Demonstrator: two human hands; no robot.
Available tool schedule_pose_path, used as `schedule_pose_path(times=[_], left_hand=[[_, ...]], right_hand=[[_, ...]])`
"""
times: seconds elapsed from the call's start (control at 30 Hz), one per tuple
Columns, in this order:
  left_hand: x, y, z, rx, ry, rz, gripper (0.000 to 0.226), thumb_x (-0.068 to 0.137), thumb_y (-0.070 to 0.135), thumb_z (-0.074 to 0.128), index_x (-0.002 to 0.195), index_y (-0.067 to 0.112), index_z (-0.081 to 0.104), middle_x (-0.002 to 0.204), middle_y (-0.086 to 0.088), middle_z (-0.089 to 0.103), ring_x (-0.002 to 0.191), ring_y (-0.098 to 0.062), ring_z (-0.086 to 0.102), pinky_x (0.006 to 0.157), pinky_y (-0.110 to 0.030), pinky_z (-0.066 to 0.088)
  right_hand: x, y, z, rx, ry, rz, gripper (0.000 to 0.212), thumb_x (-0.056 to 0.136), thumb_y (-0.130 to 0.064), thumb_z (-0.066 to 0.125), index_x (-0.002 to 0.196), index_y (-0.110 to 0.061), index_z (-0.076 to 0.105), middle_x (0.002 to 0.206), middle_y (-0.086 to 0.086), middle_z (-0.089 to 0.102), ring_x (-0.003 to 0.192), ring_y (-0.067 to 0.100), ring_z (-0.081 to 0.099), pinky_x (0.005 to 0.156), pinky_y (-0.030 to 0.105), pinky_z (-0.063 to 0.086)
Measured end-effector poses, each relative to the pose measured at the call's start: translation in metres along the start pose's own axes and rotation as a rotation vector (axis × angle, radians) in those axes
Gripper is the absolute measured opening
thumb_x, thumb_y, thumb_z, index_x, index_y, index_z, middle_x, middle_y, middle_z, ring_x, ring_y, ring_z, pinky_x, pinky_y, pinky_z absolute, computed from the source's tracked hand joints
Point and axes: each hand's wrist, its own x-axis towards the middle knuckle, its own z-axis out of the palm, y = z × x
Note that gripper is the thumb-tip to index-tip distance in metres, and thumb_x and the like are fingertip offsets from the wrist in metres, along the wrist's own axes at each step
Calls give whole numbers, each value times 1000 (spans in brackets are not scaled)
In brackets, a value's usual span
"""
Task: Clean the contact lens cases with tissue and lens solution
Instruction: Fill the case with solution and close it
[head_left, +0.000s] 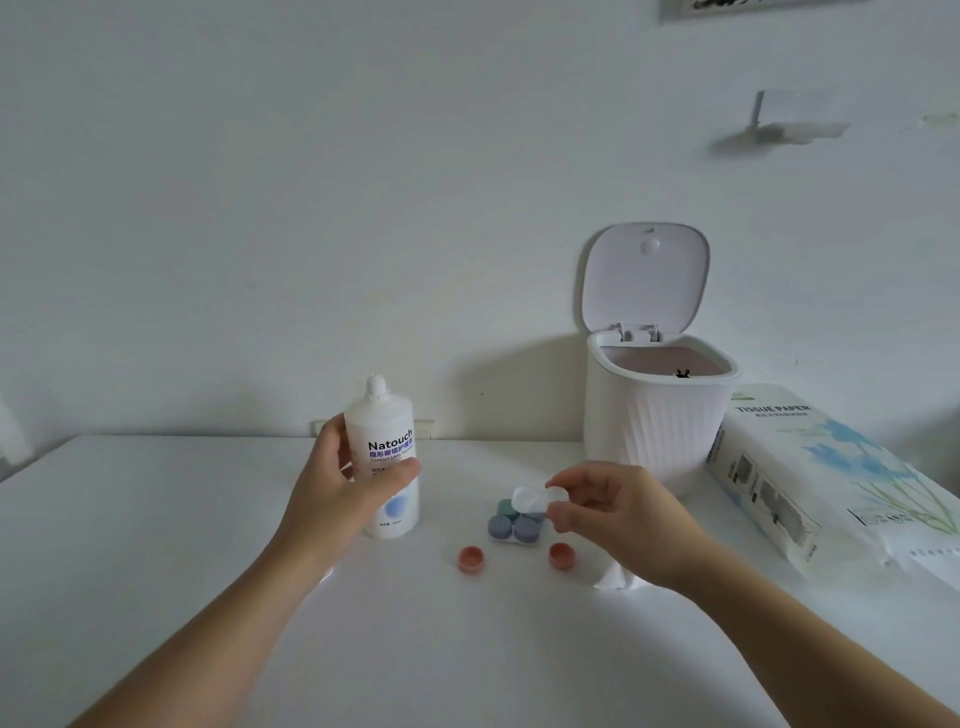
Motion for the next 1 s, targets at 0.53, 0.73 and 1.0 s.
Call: schedule_pose_path(times=[0.53, 0.73, 1.0], left_hand=[[-2, -15, 7, 137, 71, 200, 56, 60, 42, 82, 113, 39, 62, 105, 27, 72, 90, 4, 70, 73, -24, 51], [-13, -9, 6, 257, -62, 429, 66, 61, 45, 86, 120, 53, 56, 116, 30, 67, 108, 7, 64, 86, -5, 46], [-16, -7, 8, 511, -107, 670, 67, 65, 33, 88, 125, 33, 60, 120, 25, 63, 112, 4, 58, 90, -2, 36]], right_hand=[[-12, 15, 3, 94, 36, -42, 14, 85, -25, 78, 93, -37, 75, 80, 2, 79, 79, 26, 75, 74, 31, 58], [-17, 15, 6, 120, -2, -50, 21, 84, -30, 78, 104, -32, 75, 82, 4, 79, 77, 15, 73, 71, 13, 51], [-25, 0, 7, 98, 13, -128, 23, 76, -36, 79, 97, -25, 78, 81, 6, 78, 82, 27, 74, 84, 55, 52]])
